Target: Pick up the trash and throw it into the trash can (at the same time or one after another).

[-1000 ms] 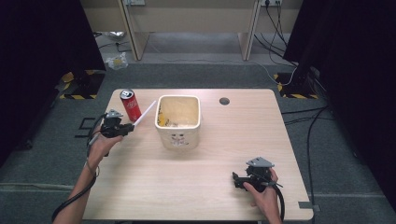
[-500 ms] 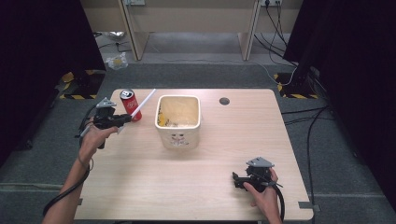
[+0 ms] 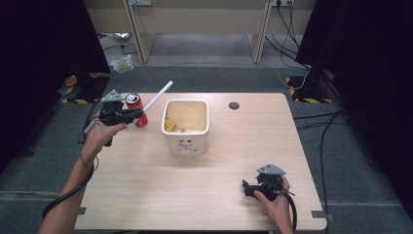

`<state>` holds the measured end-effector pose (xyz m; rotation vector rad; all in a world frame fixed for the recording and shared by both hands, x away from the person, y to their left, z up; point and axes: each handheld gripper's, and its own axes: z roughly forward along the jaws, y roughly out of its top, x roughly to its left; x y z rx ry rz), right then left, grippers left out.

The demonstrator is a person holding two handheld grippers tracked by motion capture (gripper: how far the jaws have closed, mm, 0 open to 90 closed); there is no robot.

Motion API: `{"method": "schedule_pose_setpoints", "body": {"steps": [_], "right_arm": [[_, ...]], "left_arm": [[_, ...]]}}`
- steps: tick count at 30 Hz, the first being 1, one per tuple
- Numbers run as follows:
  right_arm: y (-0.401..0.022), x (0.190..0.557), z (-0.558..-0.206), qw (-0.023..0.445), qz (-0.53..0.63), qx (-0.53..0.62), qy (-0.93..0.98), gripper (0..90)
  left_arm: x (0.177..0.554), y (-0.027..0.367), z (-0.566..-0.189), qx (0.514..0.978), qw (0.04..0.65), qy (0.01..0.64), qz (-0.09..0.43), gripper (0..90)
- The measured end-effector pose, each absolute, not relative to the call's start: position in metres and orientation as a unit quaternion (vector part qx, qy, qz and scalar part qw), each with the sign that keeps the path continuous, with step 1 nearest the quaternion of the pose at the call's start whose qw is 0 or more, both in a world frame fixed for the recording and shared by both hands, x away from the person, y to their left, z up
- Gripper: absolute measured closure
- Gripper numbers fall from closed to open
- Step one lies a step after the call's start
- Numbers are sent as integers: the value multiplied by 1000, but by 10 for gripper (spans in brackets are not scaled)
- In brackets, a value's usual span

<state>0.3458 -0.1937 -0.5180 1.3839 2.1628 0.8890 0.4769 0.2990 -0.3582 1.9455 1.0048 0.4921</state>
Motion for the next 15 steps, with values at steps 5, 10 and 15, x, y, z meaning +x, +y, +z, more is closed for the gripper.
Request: {"method": "schedule_pose_setpoints", "body": {"steps": [5,10,15], "right_arm": [[-194,346,-518,211,320,498,778,43],[-194,346,-518,211,320,498,778,43],[-194,346,-518,211,321,498,778,43]], "left_arm": [[477,282,-347,786,443,385,194,798],[476,261,-338,794,447,365,190,798],[478,243,-334,800,451,351,185,798]]}}
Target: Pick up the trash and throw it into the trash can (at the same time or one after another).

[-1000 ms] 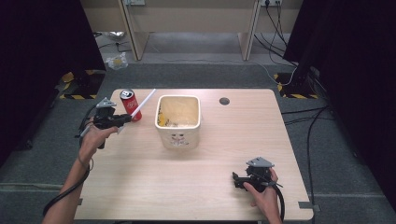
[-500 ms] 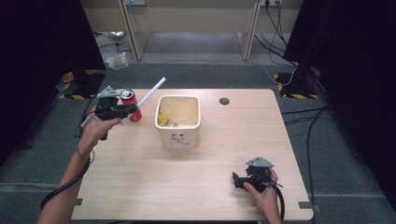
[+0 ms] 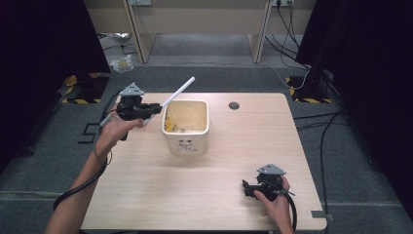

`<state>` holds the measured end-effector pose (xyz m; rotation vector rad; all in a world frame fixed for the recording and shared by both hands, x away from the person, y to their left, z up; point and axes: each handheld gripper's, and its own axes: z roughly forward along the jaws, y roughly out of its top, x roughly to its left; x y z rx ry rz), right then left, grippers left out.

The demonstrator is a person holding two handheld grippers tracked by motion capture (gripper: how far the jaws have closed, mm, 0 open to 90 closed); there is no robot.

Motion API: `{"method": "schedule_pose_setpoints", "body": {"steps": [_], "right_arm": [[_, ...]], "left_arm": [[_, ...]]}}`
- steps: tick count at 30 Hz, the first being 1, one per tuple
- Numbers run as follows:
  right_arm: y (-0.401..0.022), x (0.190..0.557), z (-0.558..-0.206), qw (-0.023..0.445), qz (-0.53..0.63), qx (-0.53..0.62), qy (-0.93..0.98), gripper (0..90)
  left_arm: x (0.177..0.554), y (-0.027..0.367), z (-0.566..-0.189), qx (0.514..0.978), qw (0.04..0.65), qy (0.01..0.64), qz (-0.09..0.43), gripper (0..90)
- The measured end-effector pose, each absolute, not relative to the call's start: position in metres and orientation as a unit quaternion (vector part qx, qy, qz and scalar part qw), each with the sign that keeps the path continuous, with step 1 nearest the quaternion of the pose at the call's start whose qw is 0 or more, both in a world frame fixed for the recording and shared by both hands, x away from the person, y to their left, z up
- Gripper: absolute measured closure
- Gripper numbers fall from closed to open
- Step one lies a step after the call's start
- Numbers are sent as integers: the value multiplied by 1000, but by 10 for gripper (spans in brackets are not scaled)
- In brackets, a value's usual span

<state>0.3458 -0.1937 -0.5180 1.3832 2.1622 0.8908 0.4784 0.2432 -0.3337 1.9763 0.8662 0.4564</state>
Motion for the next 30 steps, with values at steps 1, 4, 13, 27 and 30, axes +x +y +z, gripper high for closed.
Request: {"method": "schedule_pose_setpoints", "body": {"steps": [1,4,13,27,30], "right_arm": [[-194,346,-518,211,320,498,778,43],[-194,346,-518,211,320,498,778,43],[-194,346,-518,210,321,498,778,43],[-194,346,-518,211,320,498,778,43],[-194,346,-518,211,320,498,778,43]], "left_arm": [[479,239,-333,802,450,347,183,798],[480,231,-332,803,452,343,181,798],[487,220,-333,808,446,341,177,798],[501,195,-343,812,443,344,162,798],[504,189,-345,813,442,344,159,798]]}}
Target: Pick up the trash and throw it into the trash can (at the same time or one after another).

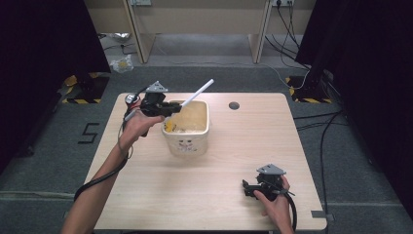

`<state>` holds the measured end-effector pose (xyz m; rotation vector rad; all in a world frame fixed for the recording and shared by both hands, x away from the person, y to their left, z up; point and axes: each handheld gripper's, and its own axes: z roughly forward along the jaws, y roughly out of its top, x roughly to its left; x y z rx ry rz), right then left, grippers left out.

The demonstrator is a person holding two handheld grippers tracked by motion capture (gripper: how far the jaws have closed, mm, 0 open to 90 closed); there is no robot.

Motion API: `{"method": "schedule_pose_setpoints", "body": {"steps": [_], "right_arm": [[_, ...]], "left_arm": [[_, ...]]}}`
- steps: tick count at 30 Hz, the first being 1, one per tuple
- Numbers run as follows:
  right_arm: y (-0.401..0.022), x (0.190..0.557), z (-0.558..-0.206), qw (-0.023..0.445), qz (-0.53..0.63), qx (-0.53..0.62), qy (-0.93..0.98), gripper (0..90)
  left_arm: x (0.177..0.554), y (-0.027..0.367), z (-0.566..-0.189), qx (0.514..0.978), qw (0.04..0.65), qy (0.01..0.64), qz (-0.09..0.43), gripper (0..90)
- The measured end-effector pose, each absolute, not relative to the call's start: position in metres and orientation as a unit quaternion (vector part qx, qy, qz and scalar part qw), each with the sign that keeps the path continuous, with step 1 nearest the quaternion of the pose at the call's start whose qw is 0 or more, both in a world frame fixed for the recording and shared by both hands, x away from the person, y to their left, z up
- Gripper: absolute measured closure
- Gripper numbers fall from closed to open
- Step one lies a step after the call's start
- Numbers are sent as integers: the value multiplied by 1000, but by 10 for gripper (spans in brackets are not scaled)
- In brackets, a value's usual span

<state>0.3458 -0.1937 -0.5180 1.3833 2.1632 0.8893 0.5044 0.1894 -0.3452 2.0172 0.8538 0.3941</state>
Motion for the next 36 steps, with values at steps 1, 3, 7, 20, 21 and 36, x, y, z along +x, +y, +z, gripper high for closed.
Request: {"method": "schedule_pose_setpoints", "body": {"steps": [1,3,7,20,21,36], "right_arm": [[-194,346,-518,211,320,498,778,43],[-194,346,-518,211,320,498,778,43],[-194,346,-518,211,320,498,778,43],[-194,346,-518,211,320,498,778,43],[-194,346,-518,211,320,498,778,43],[-194,346,-518,211,320,497,778,43]], "left_arm": [[506,187,-346,814,442,343,157,798],[507,184,-347,814,441,343,155,798],[509,179,-349,819,435,341,154,797],[515,168,-364,830,415,343,147,797],[515,167,-364,830,414,344,146,797],[521,166,-375,842,390,350,126,777]]}}
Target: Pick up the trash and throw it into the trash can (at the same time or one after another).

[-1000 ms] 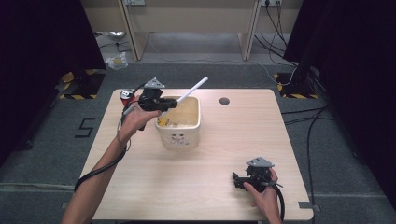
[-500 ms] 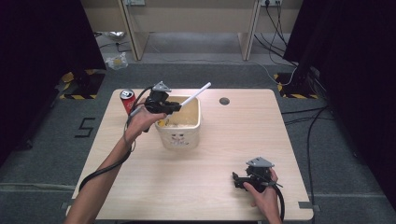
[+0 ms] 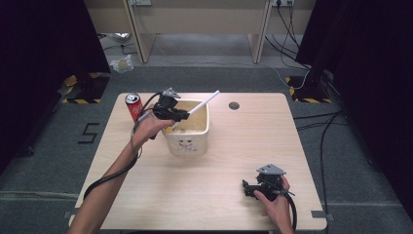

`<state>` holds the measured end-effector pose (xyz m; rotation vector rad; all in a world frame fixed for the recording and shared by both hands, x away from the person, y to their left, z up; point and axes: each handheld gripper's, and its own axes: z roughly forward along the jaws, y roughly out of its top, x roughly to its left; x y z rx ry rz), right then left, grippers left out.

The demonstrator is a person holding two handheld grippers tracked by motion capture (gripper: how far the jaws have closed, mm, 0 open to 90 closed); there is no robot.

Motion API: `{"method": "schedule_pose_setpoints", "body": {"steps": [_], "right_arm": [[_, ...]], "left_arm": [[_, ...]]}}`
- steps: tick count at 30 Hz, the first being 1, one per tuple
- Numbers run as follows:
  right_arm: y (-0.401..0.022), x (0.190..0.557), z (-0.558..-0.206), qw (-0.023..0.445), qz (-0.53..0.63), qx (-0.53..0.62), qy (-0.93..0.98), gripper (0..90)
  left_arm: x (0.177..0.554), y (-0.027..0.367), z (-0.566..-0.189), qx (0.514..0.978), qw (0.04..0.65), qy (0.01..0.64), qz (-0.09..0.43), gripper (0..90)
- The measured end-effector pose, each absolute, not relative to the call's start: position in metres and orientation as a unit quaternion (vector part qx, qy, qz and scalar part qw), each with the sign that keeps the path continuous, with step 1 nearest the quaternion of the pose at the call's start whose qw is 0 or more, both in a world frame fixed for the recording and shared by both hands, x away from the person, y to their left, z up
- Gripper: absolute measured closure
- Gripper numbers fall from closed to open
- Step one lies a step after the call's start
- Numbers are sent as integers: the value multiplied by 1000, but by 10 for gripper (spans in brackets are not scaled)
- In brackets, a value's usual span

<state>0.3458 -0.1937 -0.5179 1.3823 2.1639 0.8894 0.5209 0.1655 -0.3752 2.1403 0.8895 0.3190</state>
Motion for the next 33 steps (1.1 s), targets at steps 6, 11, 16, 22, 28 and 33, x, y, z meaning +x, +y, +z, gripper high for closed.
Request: {"method": "schedule_pose_setpoints", "body": {"steps": [6,11,16,22,28,33], "right_arm": [[-194,346,-518,210,320,497,779,43],[-194,346,-518,210,320,497,779,43],[-194,346,-518,210,320,497,779,42],[-194,346,-518,210,320,497,779,43],[-194,346,-518,211,320,497,779,42],[-194,346,-518,210,320,497,778,43]], "left_arm": [[520,169,-373,836,398,355,128,630],[519,170,-370,832,403,359,128,567],[517,173,-366,827,407,365,130,510],[517,183,-360,814,417,382,135,397],[516,198,-351,798,432,397,137,296],[513,213,-345,789,435,407,150,229]]}}
